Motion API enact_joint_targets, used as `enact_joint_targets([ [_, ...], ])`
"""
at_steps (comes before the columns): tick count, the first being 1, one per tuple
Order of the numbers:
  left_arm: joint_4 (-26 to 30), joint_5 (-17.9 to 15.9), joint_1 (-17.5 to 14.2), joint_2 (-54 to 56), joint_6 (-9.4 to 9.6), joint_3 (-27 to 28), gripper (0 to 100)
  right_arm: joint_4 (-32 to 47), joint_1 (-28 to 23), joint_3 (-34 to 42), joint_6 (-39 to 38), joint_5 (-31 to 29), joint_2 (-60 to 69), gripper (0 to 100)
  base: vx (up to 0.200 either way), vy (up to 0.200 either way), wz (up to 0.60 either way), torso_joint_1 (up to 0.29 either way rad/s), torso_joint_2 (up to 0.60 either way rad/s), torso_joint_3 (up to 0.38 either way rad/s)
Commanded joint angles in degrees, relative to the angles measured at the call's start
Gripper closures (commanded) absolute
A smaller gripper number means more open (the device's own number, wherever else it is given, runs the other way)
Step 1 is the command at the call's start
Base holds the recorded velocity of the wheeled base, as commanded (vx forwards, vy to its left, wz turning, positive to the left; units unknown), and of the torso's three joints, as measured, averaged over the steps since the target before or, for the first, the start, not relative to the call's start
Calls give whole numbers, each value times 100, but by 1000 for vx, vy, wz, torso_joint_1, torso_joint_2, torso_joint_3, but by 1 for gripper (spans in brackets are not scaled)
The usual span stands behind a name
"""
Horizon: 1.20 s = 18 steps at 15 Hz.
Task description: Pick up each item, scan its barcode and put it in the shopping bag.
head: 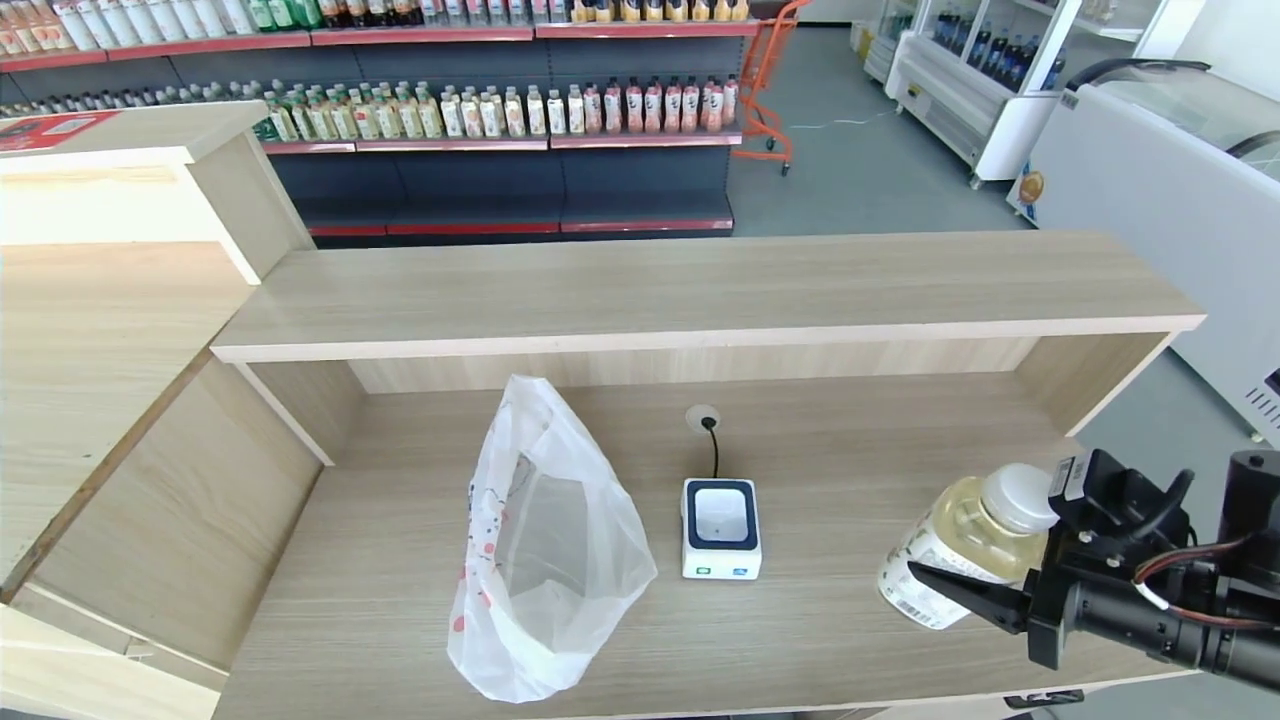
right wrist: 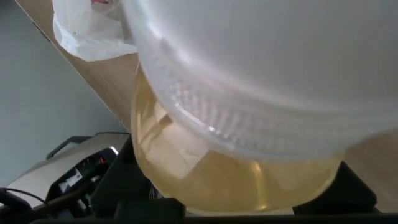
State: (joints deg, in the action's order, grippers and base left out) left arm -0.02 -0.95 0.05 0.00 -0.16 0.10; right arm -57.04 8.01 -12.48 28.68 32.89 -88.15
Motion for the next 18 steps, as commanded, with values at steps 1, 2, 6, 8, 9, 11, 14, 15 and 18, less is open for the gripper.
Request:
enact_joint_targets([
  [1,-6,-2,-5,0,-2,-1,0,-9,-19,-132,6,-2,-378,100,0,0,0,0,0,0],
  [2,-6,-2,-5,0,-2,-1,0,-9,34,-290,32,7,-528,100,0,0,0,0,0,0],
  [6,-6,-2,-5,0,-2,-1,0,-1028,368,-931,779,60,-1952,100,0,0,0,0,0,0],
  [8,-6,-2,-5,0,-2,-1,0,-1986,456,-1292,920,60,-2874,100,0,0,0,0,0,0],
  [9,-6,-2,-5,0,-2,-1,0,-2215,491,-1485,928,60,-3138,100,0,0,0,0,0,0],
  [11,-6,-2,-5,0,-2,-1,0,-2426,640,-2056,972,68,-3683,100,0,0,0,0,0,0],
  [14,-6,-2,-5,0,-2,-1,0,-2408,667,-2610,1447,789,-4140,100,0,0,0,0,0,0],
  [15,-6,-2,-5,0,-2,-1,0,-2417,702,-2733,1702,982,-4254,100,0,0,0,0,0,0],
  [18,-6,-2,-5,0,-2,-1,0,-2417,693,-2962,2150,1624,-4518,100,0,0,0,0,0,0],
])
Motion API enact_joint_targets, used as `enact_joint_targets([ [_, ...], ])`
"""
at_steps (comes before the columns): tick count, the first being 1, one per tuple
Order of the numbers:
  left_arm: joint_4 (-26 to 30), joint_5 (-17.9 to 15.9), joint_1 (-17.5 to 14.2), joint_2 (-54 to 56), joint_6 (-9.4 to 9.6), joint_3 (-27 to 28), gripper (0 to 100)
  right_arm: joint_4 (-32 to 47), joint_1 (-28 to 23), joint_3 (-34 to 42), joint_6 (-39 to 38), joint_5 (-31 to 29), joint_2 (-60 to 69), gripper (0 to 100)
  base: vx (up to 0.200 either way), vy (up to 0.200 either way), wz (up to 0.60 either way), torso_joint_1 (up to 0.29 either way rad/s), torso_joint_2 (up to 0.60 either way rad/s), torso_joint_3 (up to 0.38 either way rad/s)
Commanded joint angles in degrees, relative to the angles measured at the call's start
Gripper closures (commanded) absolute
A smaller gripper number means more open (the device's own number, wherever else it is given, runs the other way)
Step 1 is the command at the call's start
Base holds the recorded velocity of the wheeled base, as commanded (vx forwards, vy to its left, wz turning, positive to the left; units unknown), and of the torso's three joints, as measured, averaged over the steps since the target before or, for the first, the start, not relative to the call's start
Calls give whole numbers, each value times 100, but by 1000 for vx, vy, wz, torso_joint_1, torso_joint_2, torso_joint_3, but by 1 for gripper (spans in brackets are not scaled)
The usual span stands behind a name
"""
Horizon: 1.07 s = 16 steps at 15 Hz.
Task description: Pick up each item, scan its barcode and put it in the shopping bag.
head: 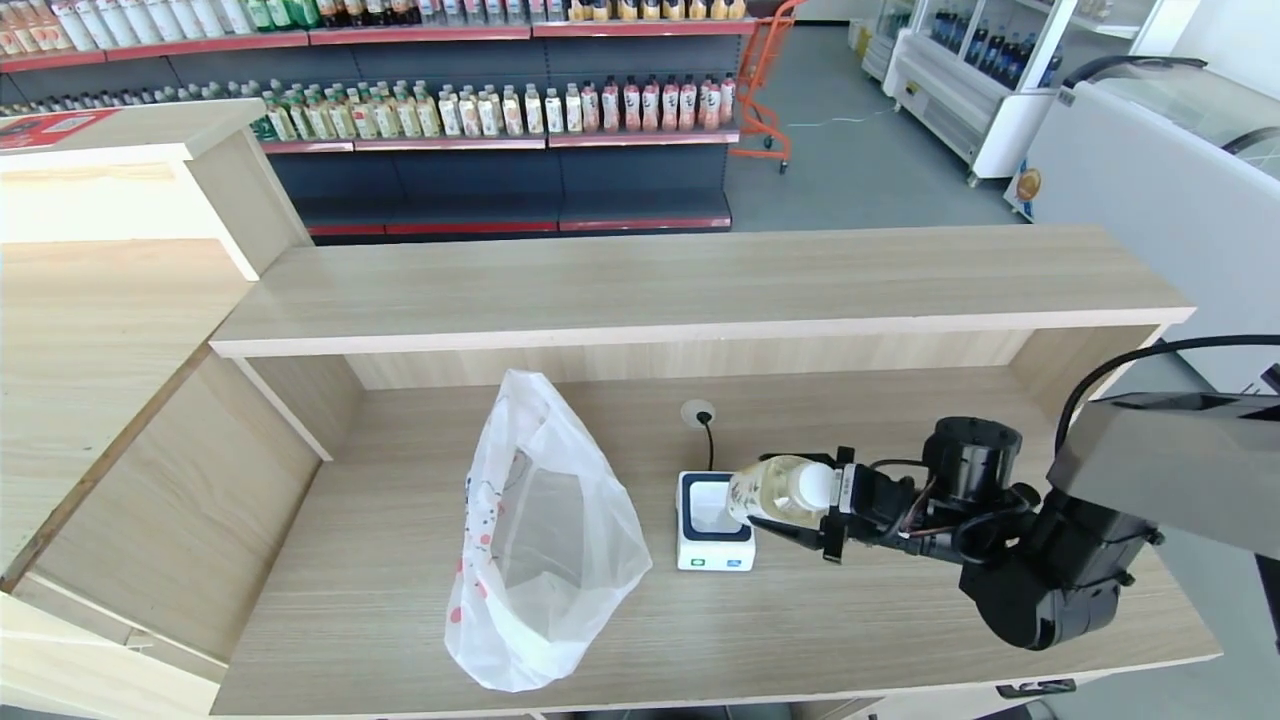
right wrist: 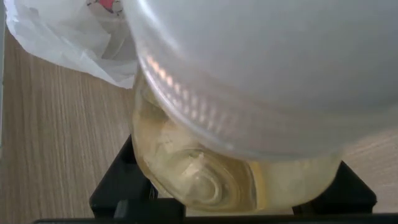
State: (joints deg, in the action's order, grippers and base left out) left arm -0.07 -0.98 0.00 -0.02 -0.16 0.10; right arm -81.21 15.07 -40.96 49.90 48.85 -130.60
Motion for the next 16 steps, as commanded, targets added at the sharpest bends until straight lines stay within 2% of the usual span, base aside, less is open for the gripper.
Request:
enact_joint_targets([
  [1,-1,1,0,2,-2,-1,0,0,-30,-281,143,90,-405,100,0,0,0,0,0,0],
  [8,-1,1,0,2,-2,-1,0,-9,-30,-1397,381,784,-1108,100,0,0,0,0,0,0],
  [16,-1,1,0,2,-2,-1,0,-88,-30,-1863,407,942,-1609,100,0,0,0,0,0,0],
])
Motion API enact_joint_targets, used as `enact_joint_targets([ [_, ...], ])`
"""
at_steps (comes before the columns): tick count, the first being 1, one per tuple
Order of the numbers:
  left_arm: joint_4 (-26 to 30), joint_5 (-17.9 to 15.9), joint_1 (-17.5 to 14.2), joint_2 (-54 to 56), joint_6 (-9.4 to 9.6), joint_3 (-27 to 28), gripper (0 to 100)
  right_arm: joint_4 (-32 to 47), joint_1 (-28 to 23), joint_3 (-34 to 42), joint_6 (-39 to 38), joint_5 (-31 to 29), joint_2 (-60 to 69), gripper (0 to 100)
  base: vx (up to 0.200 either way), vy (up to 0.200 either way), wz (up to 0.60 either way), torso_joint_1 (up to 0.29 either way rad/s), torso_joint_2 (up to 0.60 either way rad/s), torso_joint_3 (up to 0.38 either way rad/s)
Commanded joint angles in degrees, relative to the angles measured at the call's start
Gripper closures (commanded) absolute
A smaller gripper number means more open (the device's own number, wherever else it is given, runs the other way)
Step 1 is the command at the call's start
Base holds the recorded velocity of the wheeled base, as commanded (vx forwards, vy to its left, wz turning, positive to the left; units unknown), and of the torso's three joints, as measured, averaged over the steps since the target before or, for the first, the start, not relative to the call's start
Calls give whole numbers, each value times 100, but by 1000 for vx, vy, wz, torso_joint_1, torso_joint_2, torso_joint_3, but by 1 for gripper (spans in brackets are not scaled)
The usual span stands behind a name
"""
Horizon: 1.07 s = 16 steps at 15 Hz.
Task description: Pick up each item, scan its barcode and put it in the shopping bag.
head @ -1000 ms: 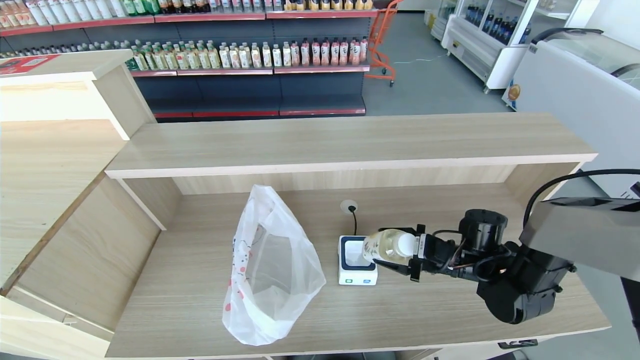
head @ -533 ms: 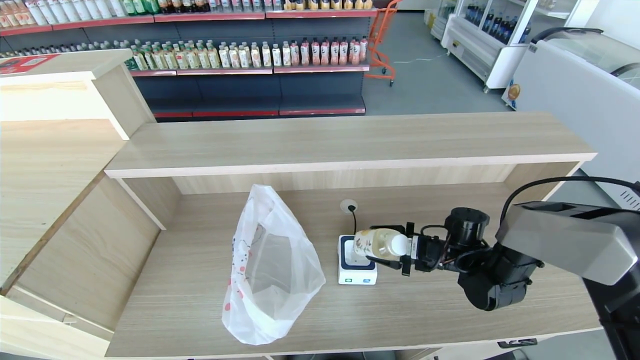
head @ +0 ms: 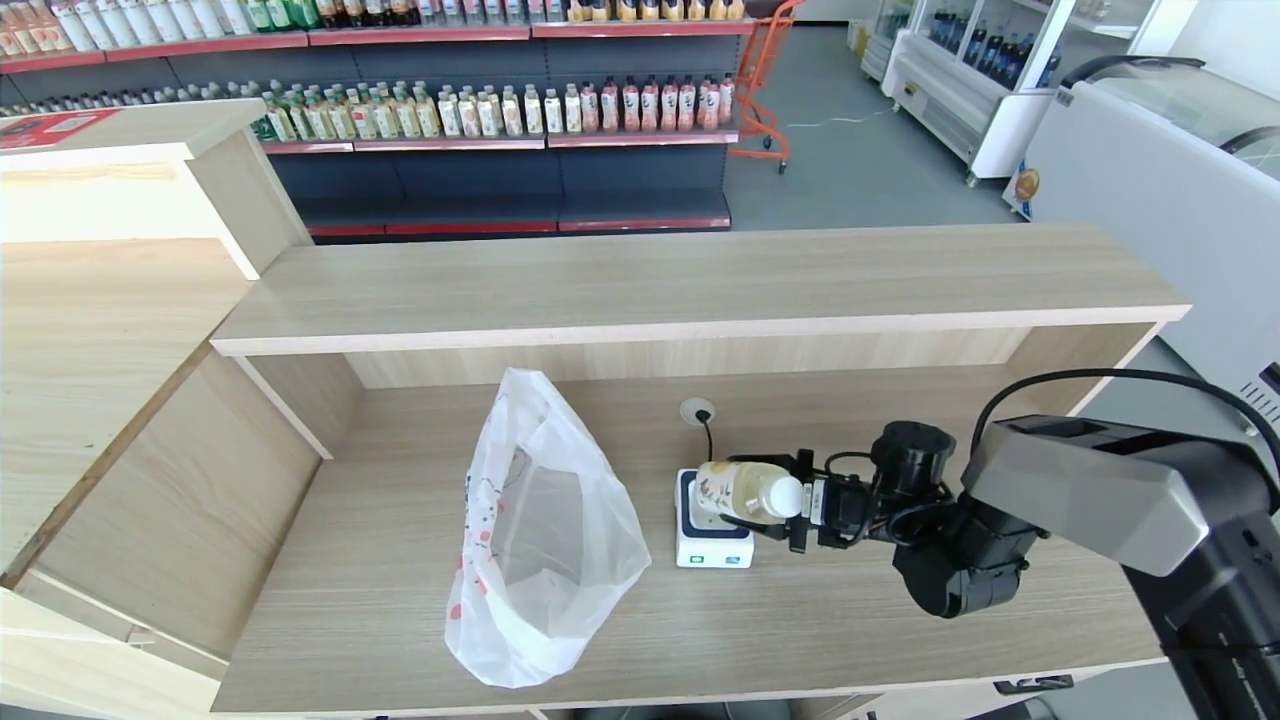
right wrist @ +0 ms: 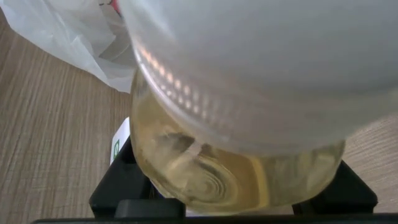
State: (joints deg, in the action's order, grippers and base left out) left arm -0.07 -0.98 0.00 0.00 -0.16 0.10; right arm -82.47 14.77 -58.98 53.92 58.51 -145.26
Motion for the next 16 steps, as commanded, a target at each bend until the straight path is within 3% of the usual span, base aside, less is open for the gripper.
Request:
enact_joint_targets([
  [1,-1,1,0,0,-2,-1,0,-24,-1,-114,5,-24,-187,100,0,0,0,0,0,0],
  [6,-1,1,0,0,-2,-1,0,-24,-1,-158,-13,-33,-169,100,0,0,0,0,0,0],
  [9,-1,1,0,0,-2,-1,0,-24,-36,-26,-400,-33,288,100,0,0,0,0,0,0],
  [15,-1,1,0,0,-2,-1,0,38,-563,1477,-2588,-332,2424,100,0,0,0,0,0,0],
  [16,-1,1,0,0,-2,-1,0,38,-537,2145,-3388,-1176,2969,100,0,0,0,0,0,0],
])
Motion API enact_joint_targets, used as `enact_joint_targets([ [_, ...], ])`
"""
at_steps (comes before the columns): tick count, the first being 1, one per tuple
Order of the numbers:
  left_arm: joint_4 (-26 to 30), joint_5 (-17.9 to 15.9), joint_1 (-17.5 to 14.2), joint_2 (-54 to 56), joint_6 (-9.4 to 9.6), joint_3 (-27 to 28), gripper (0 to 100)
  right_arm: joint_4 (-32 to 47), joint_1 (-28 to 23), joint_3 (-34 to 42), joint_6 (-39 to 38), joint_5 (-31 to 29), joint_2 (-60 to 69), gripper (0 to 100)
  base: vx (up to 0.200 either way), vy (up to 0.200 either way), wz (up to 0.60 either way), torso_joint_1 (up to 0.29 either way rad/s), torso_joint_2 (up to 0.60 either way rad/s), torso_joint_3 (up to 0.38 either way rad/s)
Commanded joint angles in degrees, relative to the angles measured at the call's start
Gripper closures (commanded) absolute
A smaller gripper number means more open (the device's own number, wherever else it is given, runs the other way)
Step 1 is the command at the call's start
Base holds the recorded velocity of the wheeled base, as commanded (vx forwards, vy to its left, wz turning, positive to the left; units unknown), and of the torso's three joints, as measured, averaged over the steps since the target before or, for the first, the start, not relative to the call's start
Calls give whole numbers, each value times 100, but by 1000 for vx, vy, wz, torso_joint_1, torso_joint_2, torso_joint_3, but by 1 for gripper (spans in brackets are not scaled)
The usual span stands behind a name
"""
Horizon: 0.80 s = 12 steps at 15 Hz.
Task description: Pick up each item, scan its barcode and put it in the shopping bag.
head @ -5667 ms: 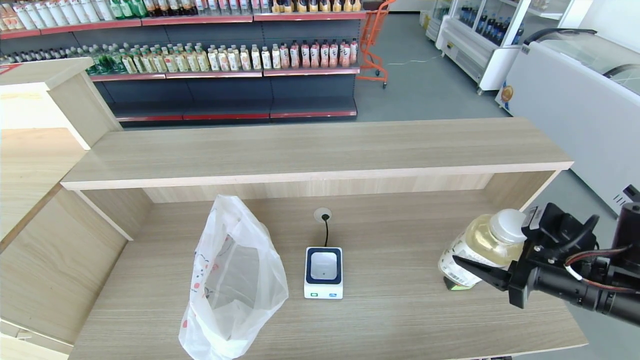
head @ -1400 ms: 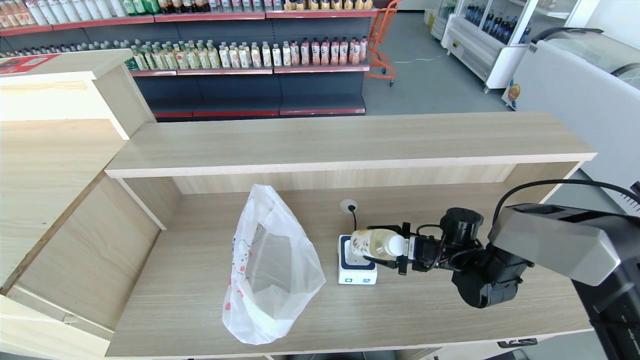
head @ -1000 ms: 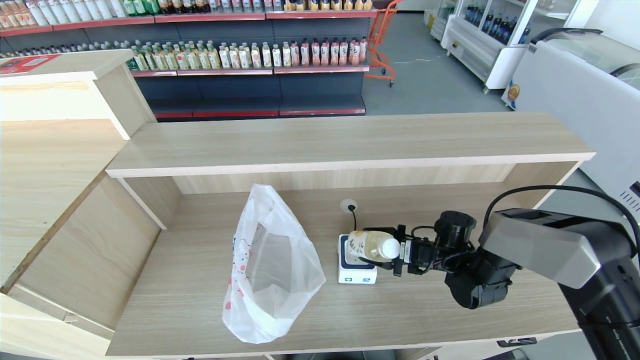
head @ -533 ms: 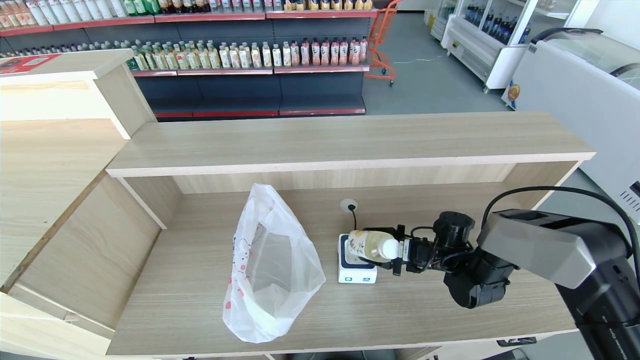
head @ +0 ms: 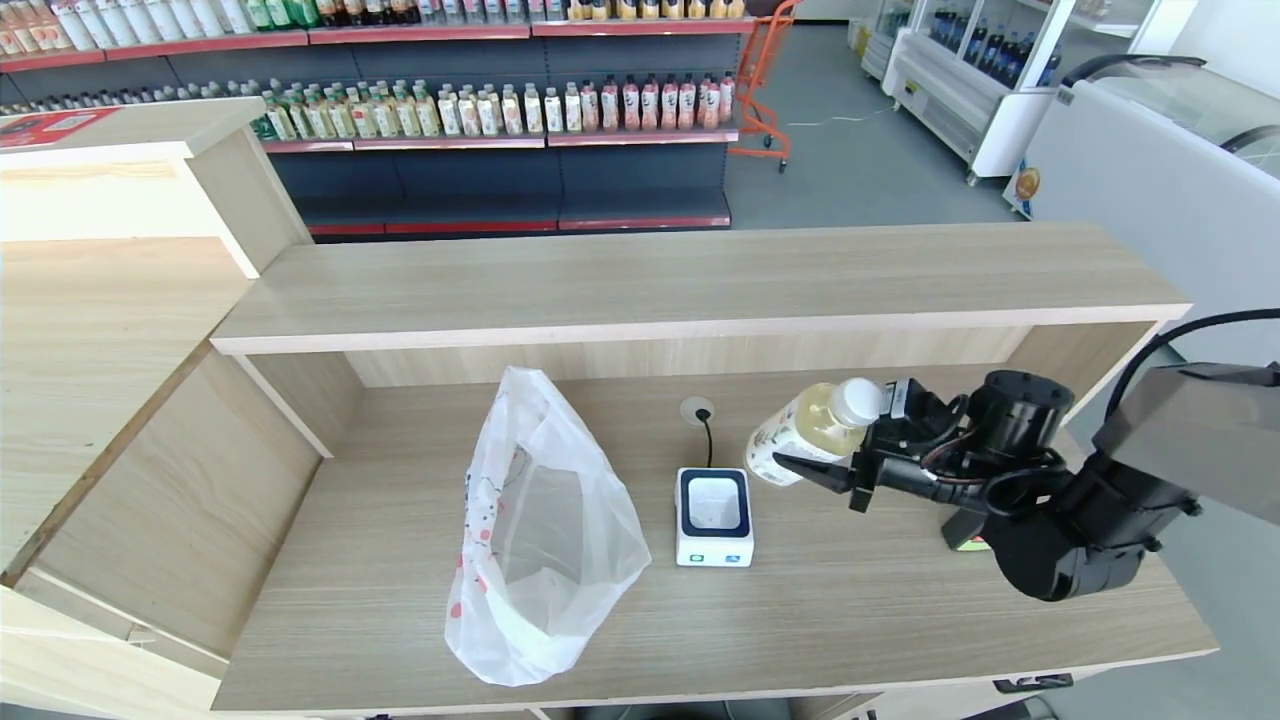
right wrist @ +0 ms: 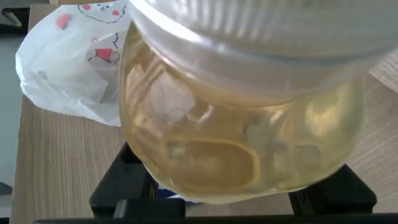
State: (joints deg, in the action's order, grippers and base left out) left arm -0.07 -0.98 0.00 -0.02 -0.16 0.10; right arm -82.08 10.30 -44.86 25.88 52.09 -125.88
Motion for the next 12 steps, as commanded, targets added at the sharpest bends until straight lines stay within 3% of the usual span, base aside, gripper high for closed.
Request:
enact_joint_targets([
  [1,-1,1,0,2,-2,-1,0,17,7,1032,-1094,-1175,1233,100,0,0,0,0,0,0],
  [4,-1,1,0,2,-2,-1,0,667,394,927,-1569,-2159,1118,100,0,0,0,0,0,0],
  [12,-1,1,0,2,-2,-1,0,1168,1378,-779,-1973,-2177,-543,100,0,0,0,0,0,0],
])
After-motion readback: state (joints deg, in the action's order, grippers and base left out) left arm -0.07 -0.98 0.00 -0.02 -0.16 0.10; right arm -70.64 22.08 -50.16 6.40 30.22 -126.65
